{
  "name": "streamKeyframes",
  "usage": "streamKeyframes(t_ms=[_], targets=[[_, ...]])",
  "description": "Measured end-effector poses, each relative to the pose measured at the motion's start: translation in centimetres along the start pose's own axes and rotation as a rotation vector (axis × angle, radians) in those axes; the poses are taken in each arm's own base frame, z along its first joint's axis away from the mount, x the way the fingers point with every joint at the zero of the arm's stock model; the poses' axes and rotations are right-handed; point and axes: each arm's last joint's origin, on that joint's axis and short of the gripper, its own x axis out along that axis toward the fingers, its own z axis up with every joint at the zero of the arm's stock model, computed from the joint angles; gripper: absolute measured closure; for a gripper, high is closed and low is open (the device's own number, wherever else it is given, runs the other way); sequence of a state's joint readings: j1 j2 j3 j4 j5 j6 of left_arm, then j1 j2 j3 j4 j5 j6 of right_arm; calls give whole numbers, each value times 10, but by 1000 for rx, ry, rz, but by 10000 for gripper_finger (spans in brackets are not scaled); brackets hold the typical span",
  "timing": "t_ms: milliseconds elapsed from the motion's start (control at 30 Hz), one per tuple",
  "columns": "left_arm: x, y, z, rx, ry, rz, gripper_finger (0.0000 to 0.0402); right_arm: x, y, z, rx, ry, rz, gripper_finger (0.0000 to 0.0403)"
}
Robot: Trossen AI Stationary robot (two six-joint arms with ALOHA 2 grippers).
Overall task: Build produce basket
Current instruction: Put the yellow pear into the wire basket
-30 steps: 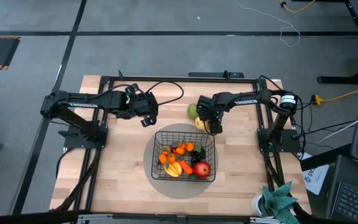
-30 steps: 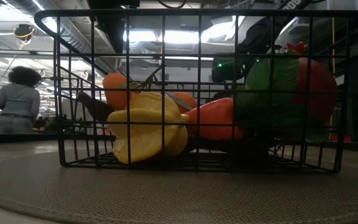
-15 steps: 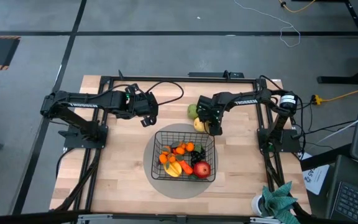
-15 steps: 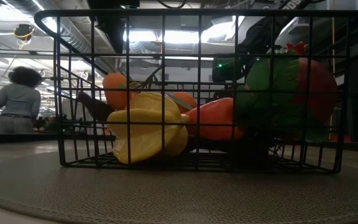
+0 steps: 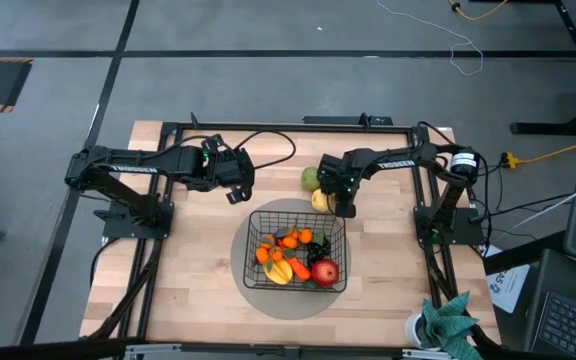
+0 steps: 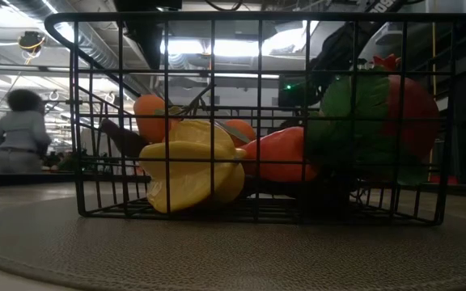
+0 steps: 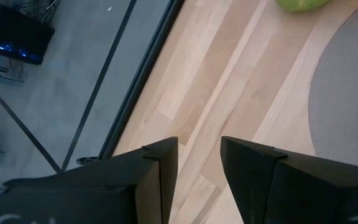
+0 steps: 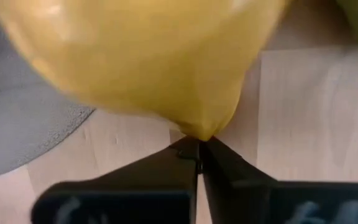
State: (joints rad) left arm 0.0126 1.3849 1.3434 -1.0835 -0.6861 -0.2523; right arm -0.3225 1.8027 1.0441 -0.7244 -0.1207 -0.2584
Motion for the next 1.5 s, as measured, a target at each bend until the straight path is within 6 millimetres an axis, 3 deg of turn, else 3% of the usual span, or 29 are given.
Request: streamKeyframes(t_ms=[267, 467, 700, 900, 1167, 1333, 1500], targets=[[0, 0, 0, 0, 0, 0, 292, -3, -1, -4, 74, 69, -69, 402], [0, 0, 0, 0, 0, 0, 292, -15, -3, -1, 77, 141, -155, 403], [0, 0, 0, 0, 0, 0, 292, -42, -3, 8, 100, 194, -185, 403], [0, 0, 0, 1, 0, 1, 292, -76, 1, 21, 81, 215, -238, 403], [0, 0, 0, 27, -1, 5, 292, -142, 30, 44, 72, 143, -253, 403], [0, 1, -1, 37, 9, 12, 292, -181, 65, 51, 71, 64, -247, 403], [1, 2, -3, 49, 29, 23, 292, -209, 109, 59, 32, -91, -126, 403]])
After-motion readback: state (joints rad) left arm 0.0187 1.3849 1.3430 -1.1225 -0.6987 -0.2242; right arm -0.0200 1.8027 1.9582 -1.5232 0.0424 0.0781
